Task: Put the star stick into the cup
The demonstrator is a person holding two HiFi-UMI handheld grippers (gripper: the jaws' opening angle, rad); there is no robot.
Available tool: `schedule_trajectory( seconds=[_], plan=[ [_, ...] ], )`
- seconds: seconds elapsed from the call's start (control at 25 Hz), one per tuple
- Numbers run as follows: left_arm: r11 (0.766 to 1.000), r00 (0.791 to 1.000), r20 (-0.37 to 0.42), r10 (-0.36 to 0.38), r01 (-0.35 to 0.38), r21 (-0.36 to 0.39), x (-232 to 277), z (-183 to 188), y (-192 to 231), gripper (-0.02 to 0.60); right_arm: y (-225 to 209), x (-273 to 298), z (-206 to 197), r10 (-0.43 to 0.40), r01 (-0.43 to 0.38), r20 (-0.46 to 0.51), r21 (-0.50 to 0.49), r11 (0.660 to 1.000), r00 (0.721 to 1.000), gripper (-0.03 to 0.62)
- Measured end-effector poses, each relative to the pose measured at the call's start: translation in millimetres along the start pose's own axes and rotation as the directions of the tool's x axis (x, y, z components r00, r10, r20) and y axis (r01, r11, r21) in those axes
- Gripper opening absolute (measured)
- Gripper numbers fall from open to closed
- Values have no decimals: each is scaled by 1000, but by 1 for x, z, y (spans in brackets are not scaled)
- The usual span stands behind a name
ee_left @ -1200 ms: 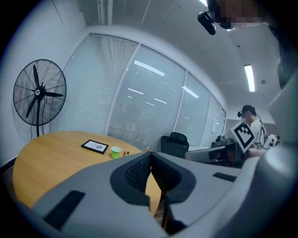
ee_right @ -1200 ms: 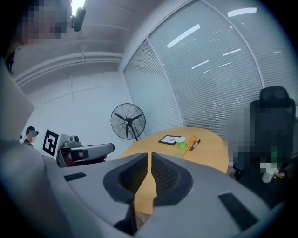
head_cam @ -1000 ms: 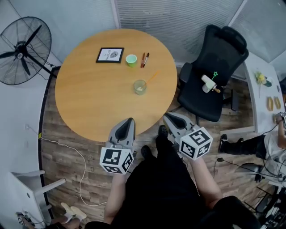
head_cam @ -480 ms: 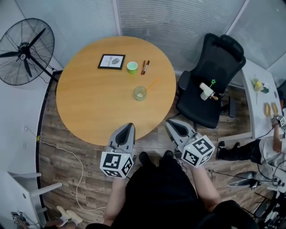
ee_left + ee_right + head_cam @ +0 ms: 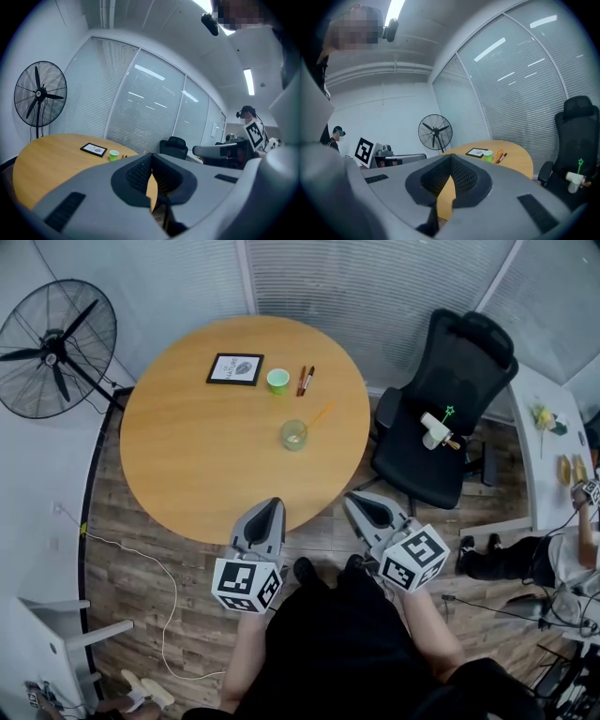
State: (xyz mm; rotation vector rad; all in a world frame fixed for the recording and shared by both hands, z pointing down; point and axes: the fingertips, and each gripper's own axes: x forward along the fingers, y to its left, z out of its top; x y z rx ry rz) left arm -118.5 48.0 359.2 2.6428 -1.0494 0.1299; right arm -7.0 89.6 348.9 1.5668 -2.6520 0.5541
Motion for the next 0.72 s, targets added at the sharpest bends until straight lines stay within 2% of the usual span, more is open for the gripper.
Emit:
schedule_trajectory(
  seconds=[0.72],
  plan=[
    [1000, 1000, -13, -12, 12, -2, -7, -14, -20, -2, 5, -20, -9, 4, -5, -22, -34, 999, 1000, 8]
  ],
)
